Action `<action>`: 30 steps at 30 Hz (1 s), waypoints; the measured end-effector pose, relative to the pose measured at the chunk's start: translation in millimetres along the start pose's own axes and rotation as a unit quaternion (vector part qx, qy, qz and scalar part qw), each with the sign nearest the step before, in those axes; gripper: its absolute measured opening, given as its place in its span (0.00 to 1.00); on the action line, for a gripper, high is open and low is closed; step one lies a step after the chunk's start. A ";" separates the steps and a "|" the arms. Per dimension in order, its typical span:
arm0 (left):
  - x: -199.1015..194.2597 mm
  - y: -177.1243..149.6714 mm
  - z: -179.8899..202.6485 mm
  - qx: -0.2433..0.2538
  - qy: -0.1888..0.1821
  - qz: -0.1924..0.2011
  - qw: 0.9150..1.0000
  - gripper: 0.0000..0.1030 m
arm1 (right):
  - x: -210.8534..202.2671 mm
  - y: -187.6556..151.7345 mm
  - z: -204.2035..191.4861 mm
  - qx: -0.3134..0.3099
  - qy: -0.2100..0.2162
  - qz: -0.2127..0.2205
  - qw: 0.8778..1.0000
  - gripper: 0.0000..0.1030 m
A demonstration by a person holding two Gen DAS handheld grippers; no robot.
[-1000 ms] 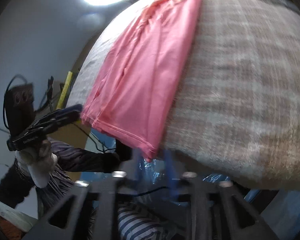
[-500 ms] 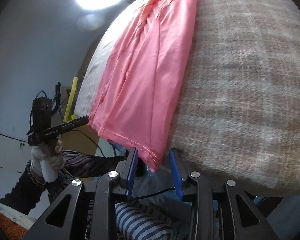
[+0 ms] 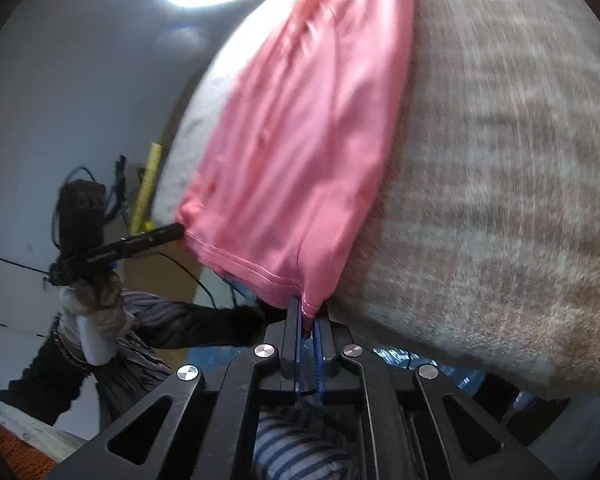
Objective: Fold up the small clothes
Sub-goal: 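Grasp the shirt hem with the left tool while the right tool grasps it too, then lift the hem and fold it toward the collar with both tools, then open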
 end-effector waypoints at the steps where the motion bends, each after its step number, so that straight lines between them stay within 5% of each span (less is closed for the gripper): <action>1: -2.8 2.5 1.0 -0.004 -0.008 0.004 1.000 0.01 | -5.3 1.1 0.4 0.001 0.006 0.010 1.000 0.02; 14: -14.5 72.4 37.9 -0.023 -0.055 0.050 0.997 0.01 | -40.4 57.1 -0.3 0.010 0.010 0.085 0.996 0.02; 30: 33.9 201.4 64.0 -0.005 -0.012 0.087 0.996 0.01 | -37.2 182.4 43.0 0.007 -0.037 0.119 0.992 0.02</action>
Point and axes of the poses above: each gripper's, at about its wrist camera, not at the fingertips, and x roughly the way its jaws point, z to its right, y to its top, the point moved 3 cm from there along x, roughly the way its jaws point, and after that the axes turned 11 degrees about -x, right-handed, at the moved point
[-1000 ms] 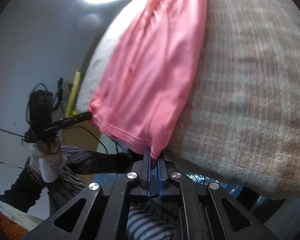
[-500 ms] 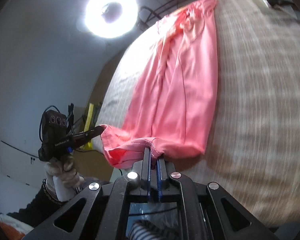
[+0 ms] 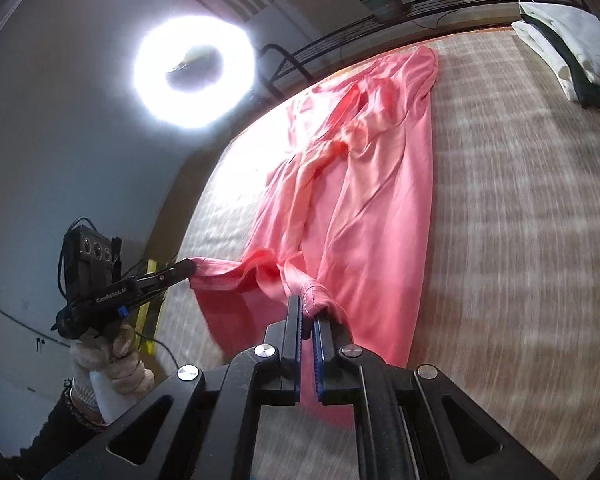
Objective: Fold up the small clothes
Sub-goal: 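Lift the hem and fold it toward the collar with both tools, then open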
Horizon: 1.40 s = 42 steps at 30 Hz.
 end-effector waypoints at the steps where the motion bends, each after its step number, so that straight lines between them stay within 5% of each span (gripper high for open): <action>1: 5.7 5.6 -1.1 -0.001 0.005 0.001 1.000 0.01 | 2.6 4.8 3.0 0.002 -0.003 0.001 1.000 0.02; 16: 43.5 38.0 -15.3 -0.008 0.025 0.002 1.000 0.01 | 29.0 32.2 54.4 0.056 -0.041 0.004 0.998 0.02; 21: 36.2 42.8 -4.2 0.022 0.038 0.018 0.999 0.21 | 25.9 36.8 62.9 0.069 -0.045 0.002 0.997 0.23; 25: 15.1 30.3 9.0 0.085 0.051 0.049 0.994 0.21 | 4.8 36.4 51.6 0.032 -0.035 0.017 0.999 0.23; 27: 15.4 17.2 12.2 0.100 0.031 0.025 0.994 0.21 | 0.7 32.7 39.5 -0.005 -0.020 0.011 1.000 0.22; 31: 39.2 -0.3 15.9 0.142 0.047 -0.012 0.989 0.21 | 15.8 20.7 26.0 -0.052 -0.029 -0.026 0.998 0.22; 38: 72.7 21.2 11.0 0.148 0.106 0.011 0.983 0.21 | 48.2 17.2 21.9 -0.069 -0.050 -0.055 0.995 0.22; 42: 79.1 45.4 -0.4 0.125 0.126 0.036 0.984 0.21 | 58.7 29.7 30.9 -0.074 -0.105 -0.046 0.991 0.22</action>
Point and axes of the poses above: each gripper's, at about its wrist camera, not at the fingertips, and x roughly the way its jaws point, z to its right, y to its top, the point moved 3 cm from there along x, roughly the way its jaws point, and after that the axes turned 11 degrees about -x, right-handed, at the moved point
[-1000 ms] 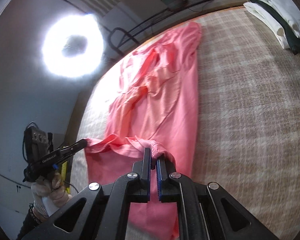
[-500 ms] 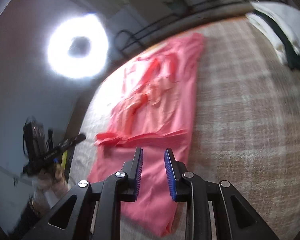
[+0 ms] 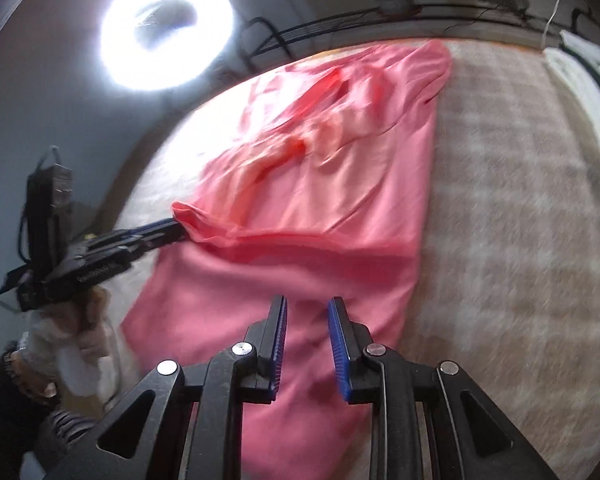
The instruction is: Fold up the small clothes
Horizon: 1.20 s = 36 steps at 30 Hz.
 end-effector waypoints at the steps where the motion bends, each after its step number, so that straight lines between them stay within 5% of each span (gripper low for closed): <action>1: 0.3 2.5 -3.2 -0.005 0.003 0.004 1.000 0.21 | 1.3 3.3 5.3 0.004 -0.016 0.002 1.000 0.22; 7: -25.0 2.3 -13.1 -0.002 -0.021 0.030 0.999 0.21 | -9.4 14.2 14.4 0.009 -0.043 0.028 0.999 0.26; 12: -16.8 -9.3 -18.9 -0.010 -0.023 0.002 1.000 0.21 | -17.3 10.2 22.5 0.009 -0.052 0.027 0.998 0.36; 23: -56.3 -63.5 14.7 0.060 -0.035 0.036 0.997 0.21 | -15.0 12.7 -20.1 -0.051 -0.023 0.039 0.998 0.30; 29: -41.2 -110.3 -10.8 0.092 0.043 0.015 0.995 0.22 | -24.1 -34.5 -51.7 -0.113 -0.023 0.003 0.993 0.30; 36: -61.2 -114.8 -31.5 0.085 0.074 0.039 0.993 0.26 | -35.1 -83.5 -36.2 -0.121 -0.065 -0.043 0.990 0.25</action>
Point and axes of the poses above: each gripper's, at about its wrist camera, not at the fingertips, and x roughly the way its jaws point, z to its right, y to its top, the point moved 3 cm from there along x, roughly the way its jaws point, and after that the axes turned 11 degrees about -x, right-handed, at the moved point
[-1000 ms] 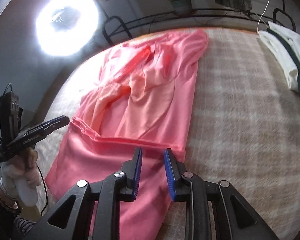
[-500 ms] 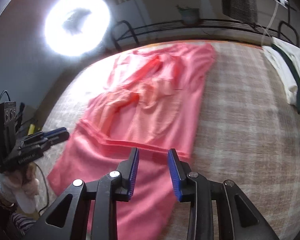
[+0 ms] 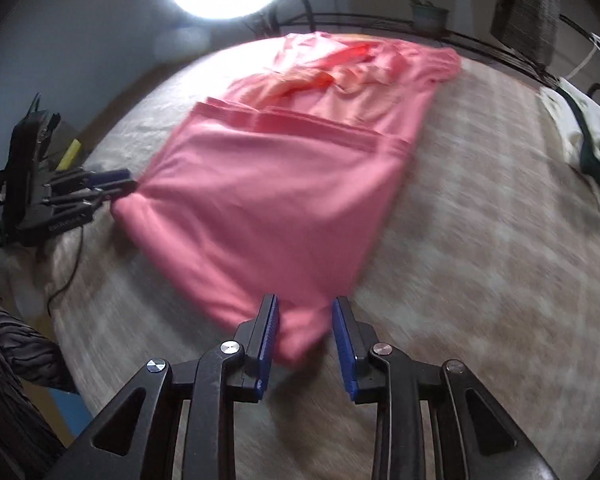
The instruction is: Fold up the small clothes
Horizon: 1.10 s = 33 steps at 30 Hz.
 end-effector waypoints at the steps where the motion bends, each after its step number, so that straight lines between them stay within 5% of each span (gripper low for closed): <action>1: -6.2 5.7 -1.4 -0.008 -0.003 0.009 1.000 0.26 | -2.8 -1.0 1.6 0.004 -0.002 0.001 1.000 0.25; 7: -20.4 43.8 33.8 0.000 -0.054 0.040 0.998 0.26 | -20.5 20.7 9.6 0.019 0.001 0.054 0.998 0.26; 12: 9.2 63.3 74.8 0.004 -0.096 0.006 0.995 0.26 | -6.2 58.2 12.2 0.023 0.009 0.073 0.997 0.26; 17: 53.8 69.9 71.9 -0.011 -0.054 -0.022 0.998 0.26 | 22.7 76.8 19.6 0.057 0.028 0.065 0.996 0.28; 23: 34.3 89.6 51.6 -0.022 -0.027 0.017 0.999 0.26 | 29.7 69.8 33.4 0.066 0.020 0.048 0.996 0.29; 33: 10.5 187.2 67.5 -0.056 -0.149 0.012 0.987 0.39 | -23.3 88.4 99.2 0.141 0.026 0.128 0.981 0.33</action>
Point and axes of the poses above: each gripper's, at about its wrist camera, not at the fingertips, and x roughly the way its jaws point, z to its right, y to its top, the point moved 3 cm from there along x, roughly the way its jaws point, and after that the axes turned 11 degrees about -x, right-handed, at the moved point
